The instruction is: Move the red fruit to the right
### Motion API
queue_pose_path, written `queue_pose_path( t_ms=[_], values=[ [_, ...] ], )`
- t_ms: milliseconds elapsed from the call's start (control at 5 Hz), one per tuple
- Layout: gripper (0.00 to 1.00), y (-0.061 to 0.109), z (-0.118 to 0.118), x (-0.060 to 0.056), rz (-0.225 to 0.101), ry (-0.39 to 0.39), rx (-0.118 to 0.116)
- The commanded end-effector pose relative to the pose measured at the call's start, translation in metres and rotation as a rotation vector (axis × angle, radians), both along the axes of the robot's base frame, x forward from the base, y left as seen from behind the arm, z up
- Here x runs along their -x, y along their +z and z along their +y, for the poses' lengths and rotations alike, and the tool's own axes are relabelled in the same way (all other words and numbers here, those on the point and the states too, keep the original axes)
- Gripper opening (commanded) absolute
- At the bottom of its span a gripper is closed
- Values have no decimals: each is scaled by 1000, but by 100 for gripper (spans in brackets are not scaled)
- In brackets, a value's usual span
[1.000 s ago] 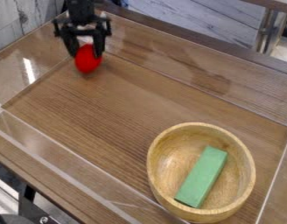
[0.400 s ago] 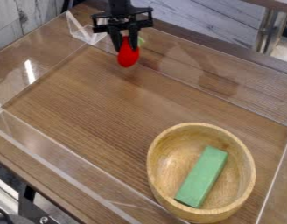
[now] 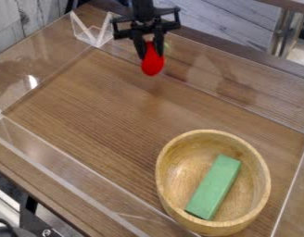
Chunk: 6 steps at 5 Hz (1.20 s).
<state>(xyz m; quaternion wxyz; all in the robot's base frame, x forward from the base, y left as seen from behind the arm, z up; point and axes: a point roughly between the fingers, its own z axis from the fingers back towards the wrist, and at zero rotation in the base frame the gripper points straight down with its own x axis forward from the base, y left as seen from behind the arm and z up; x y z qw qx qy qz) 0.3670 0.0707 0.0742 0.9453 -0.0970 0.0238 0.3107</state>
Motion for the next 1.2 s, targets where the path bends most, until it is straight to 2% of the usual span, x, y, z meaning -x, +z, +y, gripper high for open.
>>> queue_pose_path(
  t_ms=[0,200,600,800,1000],
  values=[
    [0,31,-14,-5,-99,74,-16],
    [0,40,-30,-6,-106,127,1],
    [0,45,-61,-4,-110,277,12],
    [0,44,-80,-4,-114,294,9],
    [0,36,-97,-4,-116,314,-3]
  ],
)
